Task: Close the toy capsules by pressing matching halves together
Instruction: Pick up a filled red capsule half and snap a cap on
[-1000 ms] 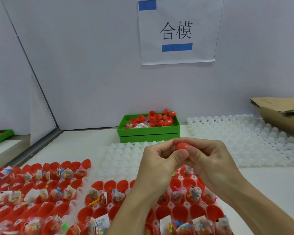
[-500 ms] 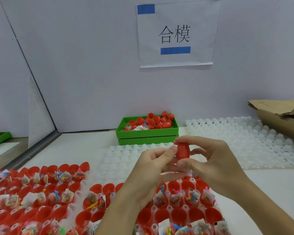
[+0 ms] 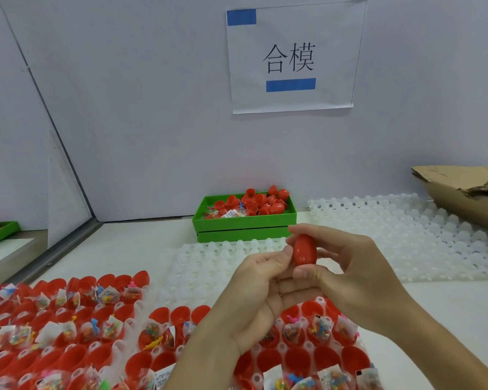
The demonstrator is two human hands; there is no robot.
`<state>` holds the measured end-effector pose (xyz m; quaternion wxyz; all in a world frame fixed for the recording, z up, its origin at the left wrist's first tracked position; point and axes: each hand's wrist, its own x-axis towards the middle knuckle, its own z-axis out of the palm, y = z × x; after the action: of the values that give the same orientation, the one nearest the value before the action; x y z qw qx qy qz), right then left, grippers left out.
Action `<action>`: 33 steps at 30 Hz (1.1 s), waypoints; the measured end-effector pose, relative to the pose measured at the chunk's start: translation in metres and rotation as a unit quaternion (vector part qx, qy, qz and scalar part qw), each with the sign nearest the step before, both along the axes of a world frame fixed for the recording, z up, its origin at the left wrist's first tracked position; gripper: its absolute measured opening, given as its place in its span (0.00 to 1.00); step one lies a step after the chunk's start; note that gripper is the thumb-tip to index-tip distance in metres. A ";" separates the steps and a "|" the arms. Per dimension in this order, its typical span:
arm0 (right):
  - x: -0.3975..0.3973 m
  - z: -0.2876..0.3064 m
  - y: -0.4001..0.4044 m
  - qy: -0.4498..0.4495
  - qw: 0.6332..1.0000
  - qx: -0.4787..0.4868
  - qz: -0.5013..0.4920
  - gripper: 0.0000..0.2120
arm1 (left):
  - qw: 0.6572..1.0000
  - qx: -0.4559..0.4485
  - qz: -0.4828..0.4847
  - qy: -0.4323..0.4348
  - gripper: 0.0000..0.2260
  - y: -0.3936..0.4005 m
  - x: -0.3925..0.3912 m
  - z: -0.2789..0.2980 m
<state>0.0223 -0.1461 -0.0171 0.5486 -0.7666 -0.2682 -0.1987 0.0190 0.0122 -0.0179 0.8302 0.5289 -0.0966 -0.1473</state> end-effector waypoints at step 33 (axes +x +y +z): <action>0.008 -0.019 0.011 0.177 0.961 0.177 0.114 0.12 | 0.829 0.315 0.187 -0.423 0.24 -0.002 0.006 -0.013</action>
<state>0.0300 -0.1350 -0.0358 0.7332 -0.6445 -0.2132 -0.0402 0.0253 0.0103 -0.0309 0.5084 0.7799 -0.2859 0.2271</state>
